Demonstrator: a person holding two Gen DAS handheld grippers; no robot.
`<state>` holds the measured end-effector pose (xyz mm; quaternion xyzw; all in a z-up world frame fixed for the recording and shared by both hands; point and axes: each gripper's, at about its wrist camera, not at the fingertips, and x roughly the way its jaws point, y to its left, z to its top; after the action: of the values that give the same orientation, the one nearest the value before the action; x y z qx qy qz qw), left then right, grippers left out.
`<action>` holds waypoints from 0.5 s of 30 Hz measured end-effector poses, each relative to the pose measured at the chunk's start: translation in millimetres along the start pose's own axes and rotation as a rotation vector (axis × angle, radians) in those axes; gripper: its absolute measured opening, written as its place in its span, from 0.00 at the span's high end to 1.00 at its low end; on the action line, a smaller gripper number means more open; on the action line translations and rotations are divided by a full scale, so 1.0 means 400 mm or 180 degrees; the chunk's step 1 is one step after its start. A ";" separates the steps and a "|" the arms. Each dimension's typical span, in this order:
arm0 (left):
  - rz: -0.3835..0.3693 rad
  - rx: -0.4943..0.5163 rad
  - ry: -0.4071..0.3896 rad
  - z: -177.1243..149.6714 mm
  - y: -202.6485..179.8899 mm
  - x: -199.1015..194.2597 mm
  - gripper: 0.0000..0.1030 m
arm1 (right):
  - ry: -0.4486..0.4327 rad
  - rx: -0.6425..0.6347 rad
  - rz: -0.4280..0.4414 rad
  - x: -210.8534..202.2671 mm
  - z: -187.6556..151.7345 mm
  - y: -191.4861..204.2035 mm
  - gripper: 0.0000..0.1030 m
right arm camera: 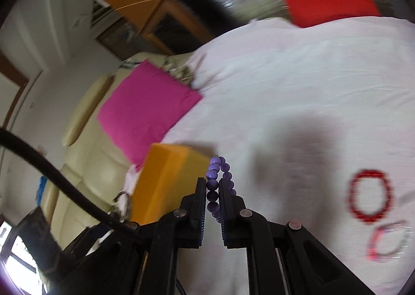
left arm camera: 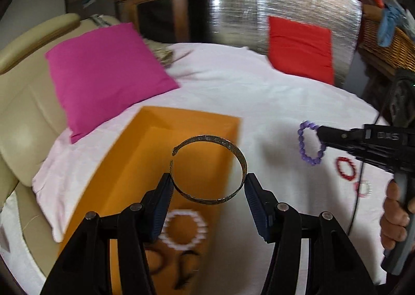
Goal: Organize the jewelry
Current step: 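Carry the silver bangle and purple bracelet over the orange box with both tools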
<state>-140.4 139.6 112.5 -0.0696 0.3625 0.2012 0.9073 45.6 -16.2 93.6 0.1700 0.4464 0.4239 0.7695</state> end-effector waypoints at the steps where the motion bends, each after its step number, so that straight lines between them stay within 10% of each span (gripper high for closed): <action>1: 0.0033 -0.0029 0.0015 -0.002 0.017 0.007 0.43 | -0.0009 -0.0029 0.0085 0.014 -0.004 0.022 0.90; 15: 0.0298 -0.0103 0.0264 -0.030 0.129 0.088 0.43 | 0.0017 -0.0214 0.0681 0.153 -0.043 0.172 0.89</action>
<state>-146.2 194.3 80.7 -0.0755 0.3993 0.2463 0.8799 11.6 71.0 95.0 0.1897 0.4133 0.5188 0.7239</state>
